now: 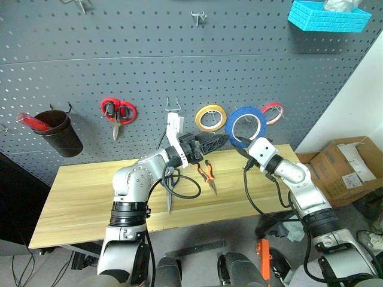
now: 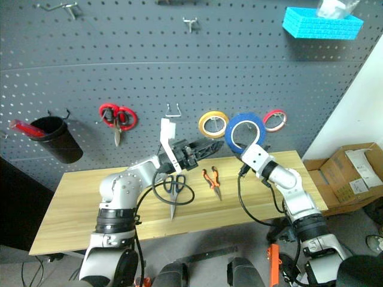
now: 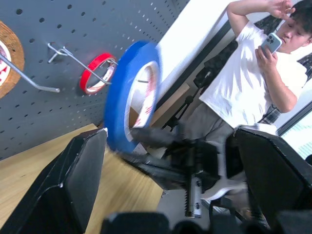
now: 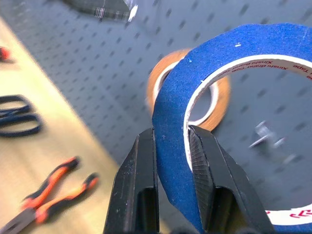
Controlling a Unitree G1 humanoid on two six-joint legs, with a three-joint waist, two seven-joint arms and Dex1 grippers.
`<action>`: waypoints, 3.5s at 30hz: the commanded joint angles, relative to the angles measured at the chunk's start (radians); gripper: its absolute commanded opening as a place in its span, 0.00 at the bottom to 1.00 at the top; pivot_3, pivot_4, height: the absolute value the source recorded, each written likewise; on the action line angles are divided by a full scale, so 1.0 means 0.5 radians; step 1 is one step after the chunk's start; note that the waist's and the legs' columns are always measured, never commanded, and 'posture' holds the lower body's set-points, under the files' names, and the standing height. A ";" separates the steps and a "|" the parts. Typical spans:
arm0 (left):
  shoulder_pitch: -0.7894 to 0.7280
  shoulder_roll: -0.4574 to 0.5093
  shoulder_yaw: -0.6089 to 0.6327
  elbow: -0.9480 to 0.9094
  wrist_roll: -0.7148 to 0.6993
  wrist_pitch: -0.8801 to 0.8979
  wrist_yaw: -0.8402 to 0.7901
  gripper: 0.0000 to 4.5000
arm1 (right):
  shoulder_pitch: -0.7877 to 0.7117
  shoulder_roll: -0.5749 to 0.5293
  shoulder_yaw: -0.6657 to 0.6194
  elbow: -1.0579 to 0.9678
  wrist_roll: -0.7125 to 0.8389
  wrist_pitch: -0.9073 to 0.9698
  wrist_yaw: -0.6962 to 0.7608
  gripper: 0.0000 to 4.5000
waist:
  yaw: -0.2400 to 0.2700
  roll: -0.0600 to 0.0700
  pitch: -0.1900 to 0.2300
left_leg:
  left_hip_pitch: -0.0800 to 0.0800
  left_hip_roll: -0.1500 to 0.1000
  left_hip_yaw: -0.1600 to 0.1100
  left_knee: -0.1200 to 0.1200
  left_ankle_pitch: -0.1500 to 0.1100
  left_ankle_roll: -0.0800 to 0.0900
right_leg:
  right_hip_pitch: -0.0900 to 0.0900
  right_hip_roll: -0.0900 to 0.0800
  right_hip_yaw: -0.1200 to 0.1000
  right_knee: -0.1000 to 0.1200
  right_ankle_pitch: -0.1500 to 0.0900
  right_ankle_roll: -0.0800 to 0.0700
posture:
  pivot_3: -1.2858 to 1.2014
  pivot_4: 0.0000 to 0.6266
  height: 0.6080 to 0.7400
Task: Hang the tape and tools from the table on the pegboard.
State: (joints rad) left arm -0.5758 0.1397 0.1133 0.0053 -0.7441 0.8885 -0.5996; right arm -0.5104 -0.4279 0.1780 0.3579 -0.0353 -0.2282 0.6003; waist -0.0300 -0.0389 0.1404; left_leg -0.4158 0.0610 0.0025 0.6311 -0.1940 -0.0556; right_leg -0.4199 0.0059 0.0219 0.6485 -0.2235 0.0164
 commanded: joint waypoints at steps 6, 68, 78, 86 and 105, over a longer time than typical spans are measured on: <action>-0.097 -0.031 -0.021 0.035 -0.015 -0.046 -0.023 1.00 | -0.317 -0.103 -0.160 0.313 0.095 -0.062 0.159 0.12 | -0.003 0.000 0.000 | 0.001 0.000 0.000 0.001 0.000 0.001 | 0.000 0.001 0.001 0.002 0.000 0.000 | 0.52 0.08 1.00; 0.670 0.295 -0.131 -0.163 0.625 -0.487 0.299 1.00 | 0.205 0.552 0.079 -0.728 0.120 1.740 -0.331 1.00 | 0.009 0.005 -0.002 | 0.034 0.005 0.027 0.002 0.000 0.002 | -0.001 0.015 0.045 0.033 -0.007 -0.017 | 0.55 0.20 1.00; 0.950 0.314 -0.136 -0.284 0.664 -0.516 0.302 1.00 | -0.196 0.810 0.012 -0.030 0.132 1.961 -0.543 1.00 | 0.049 0.003 0.028 | 0.031 0.007 0.029 -0.004 0.000 0.002 | -0.004 0.016 0.047 0.027 -0.010 -0.022 | 0.58 0.30 1.00; 1.134 0.295 -0.186 -0.408 0.669 -0.493 0.321 1.00 | -0.502 0.886 -0.080 0.619 0.128 1.717 -0.579 1.00 | 0.070 0.007 0.114 | 0.028 0.007 0.024 -0.008 -0.001 0.004 | -0.005 0.016 0.043 0.025 -0.015 -0.028 | 0.58 0.38 1.00; 1.282 0.262 -0.166 -0.767 0.577 -0.263 0.455 1.00 | -0.812 1.000 -0.073 1.558 -0.031 1.131 -0.633 1.00 | 0.098 0.011 0.229 | -0.007 0.007 0.019 -0.012 -0.004 0.009 | -0.039 0.016 0.038 0.021 -0.010 -0.015 | 0.61 0.48 1.00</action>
State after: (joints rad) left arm 0.0654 0.2767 0.0276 -0.3225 -0.4339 0.7490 -0.3789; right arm -0.9096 0.0650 0.1405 1.1077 -0.0387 0.3590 0.2930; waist 0.0188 -0.0334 0.2549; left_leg -0.4193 0.0646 0.0118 0.6249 -0.1961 -0.0509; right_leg -0.4396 0.0140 0.0406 0.6588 -0.2288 0.0086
